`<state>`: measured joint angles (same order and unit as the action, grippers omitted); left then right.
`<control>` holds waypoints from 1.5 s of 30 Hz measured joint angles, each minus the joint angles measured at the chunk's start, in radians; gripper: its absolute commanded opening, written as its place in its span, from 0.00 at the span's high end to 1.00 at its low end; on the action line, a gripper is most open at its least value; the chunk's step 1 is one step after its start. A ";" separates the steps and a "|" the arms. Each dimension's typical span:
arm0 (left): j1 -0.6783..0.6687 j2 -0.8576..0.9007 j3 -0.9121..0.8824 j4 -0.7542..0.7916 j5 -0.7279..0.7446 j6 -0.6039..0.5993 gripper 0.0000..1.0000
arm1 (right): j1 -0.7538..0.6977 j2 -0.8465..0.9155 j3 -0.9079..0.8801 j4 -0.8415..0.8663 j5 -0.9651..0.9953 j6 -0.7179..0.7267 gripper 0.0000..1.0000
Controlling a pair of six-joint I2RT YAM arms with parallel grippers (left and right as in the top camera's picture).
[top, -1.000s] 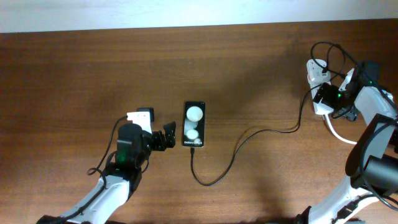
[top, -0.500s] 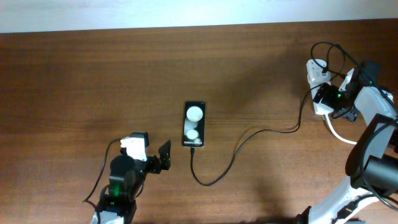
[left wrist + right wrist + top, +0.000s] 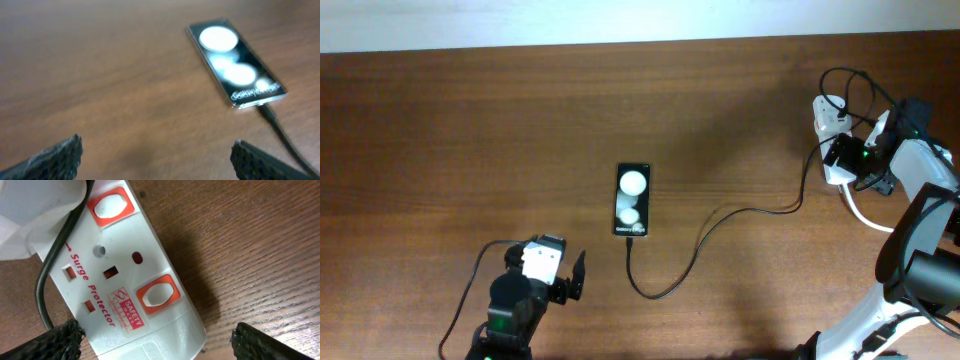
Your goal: Plug charger to phone and switch on socket
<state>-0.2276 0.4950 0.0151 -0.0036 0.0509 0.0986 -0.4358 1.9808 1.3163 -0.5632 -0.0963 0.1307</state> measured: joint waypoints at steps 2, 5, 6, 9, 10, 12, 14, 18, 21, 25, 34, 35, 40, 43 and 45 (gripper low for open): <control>0.000 -0.108 -0.004 -0.072 -0.044 0.016 0.01 | 0.000 0.000 0.000 -0.001 0.000 0.000 0.01; 0.029 -0.234 -0.004 -0.071 -0.095 0.033 0.01 | 0.000 0.000 0.000 -0.002 0.000 0.001 0.01; 0.055 -0.276 -0.004 -0.071 -0.108 0.036 0.01 | 0.000 0.000 0.000 -0.002 0.000 0.000 0.01; 0.118 -0.394 -0.004 -0.071 -0.116 0.037 0.01 | 0.000 0.000 0.000 -0.002 0.000 0.000 0.01; 0.131 -0.432 -0.004 -0.071 -0.119 0.037 0.01 | 0.000 0.000 0.000 -0.002 0.000 0.000 0.01; 0.140 -0.479 -0.004 -0.070 -0.122 0.037 0.01 | 0.000 0.000 0.000 -0.002 0.000 0.000 0.01; 0.141 -0.480 -0.004 -0.070 -0.123 0.037 0.01 | 0.000 0.000 0.000 -0.002 0.000 0.000 0.01; 0.141 -0.480 -0.004 -0.070 -0.123 0.037 0.01 | 0.000 0.000 0.000 -0.002 0.000 0.001 0.01; 0.141 -0.480 -0.004 -0.070 -0.123 0.037 0.01 | 0.000 0.000 0.000 -0.002 0.000 0.000 0.01; 0.141 -0.480 -0.004 -0.070 -0.123 0.037 0.01 | 0.000 0.000 0.000 -0.002 0.000 0.000 0.01; 0.141 -0.480 -0.004 -0.070 -0.123 0.037 0.01 | 0.000 0.000 0.000 -0.002 0.000 0.000 0.02; 0.141 -0.480 -0.004 -0.070 -0.123 0.037 0.01 | 0.000 0.000 0.000 -0.002 0.000 0.000 0.01; 0.141 -0.480 -0.004 -0.070 -0.123 0.037 0.01 | 0.000 0.000 0.000 -0.002 0.000 0.000 0.02; 0.141 -0.480 -0.004 -0.070 -0.123 0.037 0.01 | 0.000 0.000 0.000 -0.002 0.000 0.001 0.01; 0.141 -0.480 -0.004 -0.070 -0.123 0.037 0.01 | 0.000 0.000 0.000 -0.002 0.000 0.000 0.01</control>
<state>-0.0864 0.0147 0.0113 -0.0738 -0.0723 0.1356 -0.4358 1.9808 1.3163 -0.5652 -0.0959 0.1310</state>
